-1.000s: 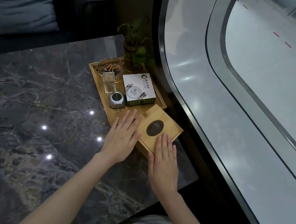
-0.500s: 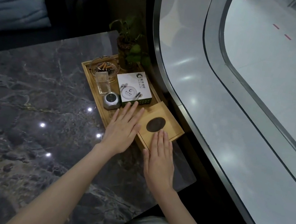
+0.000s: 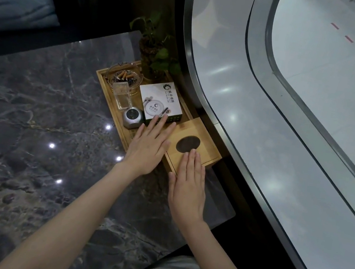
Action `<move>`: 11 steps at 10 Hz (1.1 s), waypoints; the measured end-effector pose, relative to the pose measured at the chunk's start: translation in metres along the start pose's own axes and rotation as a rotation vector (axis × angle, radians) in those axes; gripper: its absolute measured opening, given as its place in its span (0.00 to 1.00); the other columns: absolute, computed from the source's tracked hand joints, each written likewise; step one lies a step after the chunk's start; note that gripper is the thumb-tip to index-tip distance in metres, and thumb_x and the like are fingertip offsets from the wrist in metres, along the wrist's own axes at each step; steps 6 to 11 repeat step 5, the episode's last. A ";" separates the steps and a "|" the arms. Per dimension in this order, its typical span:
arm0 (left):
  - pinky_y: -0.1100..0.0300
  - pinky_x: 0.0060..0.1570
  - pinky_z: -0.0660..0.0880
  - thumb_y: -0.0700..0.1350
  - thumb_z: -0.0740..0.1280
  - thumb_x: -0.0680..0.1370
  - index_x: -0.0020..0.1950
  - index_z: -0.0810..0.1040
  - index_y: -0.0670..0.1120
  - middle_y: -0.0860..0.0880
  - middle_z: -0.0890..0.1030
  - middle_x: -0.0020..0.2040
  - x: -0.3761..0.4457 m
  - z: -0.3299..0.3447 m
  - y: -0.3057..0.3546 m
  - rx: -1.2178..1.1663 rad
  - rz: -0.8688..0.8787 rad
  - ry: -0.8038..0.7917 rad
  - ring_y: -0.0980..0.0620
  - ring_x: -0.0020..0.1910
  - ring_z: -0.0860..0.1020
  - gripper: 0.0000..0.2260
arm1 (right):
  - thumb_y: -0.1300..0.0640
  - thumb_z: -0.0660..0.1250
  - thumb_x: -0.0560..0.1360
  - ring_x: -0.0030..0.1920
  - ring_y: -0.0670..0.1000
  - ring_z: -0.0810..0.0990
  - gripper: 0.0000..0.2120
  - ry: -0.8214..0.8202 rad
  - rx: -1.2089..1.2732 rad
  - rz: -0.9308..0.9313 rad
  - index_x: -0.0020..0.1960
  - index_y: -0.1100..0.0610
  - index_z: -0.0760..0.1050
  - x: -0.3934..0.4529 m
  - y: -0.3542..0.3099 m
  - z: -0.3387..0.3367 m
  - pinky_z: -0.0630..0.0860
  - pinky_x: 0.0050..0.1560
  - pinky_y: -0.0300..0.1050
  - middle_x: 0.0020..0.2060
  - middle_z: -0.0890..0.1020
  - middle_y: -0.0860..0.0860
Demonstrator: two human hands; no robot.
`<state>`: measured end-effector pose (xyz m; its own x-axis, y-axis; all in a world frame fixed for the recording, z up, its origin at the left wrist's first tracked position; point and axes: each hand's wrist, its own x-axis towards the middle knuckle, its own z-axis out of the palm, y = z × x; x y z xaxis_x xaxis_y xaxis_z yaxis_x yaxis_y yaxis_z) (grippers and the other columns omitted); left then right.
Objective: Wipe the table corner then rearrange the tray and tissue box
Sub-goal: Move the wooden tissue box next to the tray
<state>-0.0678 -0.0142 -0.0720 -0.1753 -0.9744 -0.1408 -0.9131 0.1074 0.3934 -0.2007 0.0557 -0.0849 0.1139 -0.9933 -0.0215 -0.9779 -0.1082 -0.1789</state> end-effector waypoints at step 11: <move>0.54 0.49 0.76 0.47 0.58 0.79 0.54 0.78 0.43 0.45 0.82 0.49 -0.007 -0.109 0.009 -0.745 -0.256 0.152 0.46 0.49 0.80 0.13 | 0.56 0.58 0.79 0.45 0.42 0.79 0.10 -0.064 1.092 -0.050 0.54 0.55 0.77 0.071 -0.038 -0.128 0.77 0.49 0.36 0.42 0.80 0.45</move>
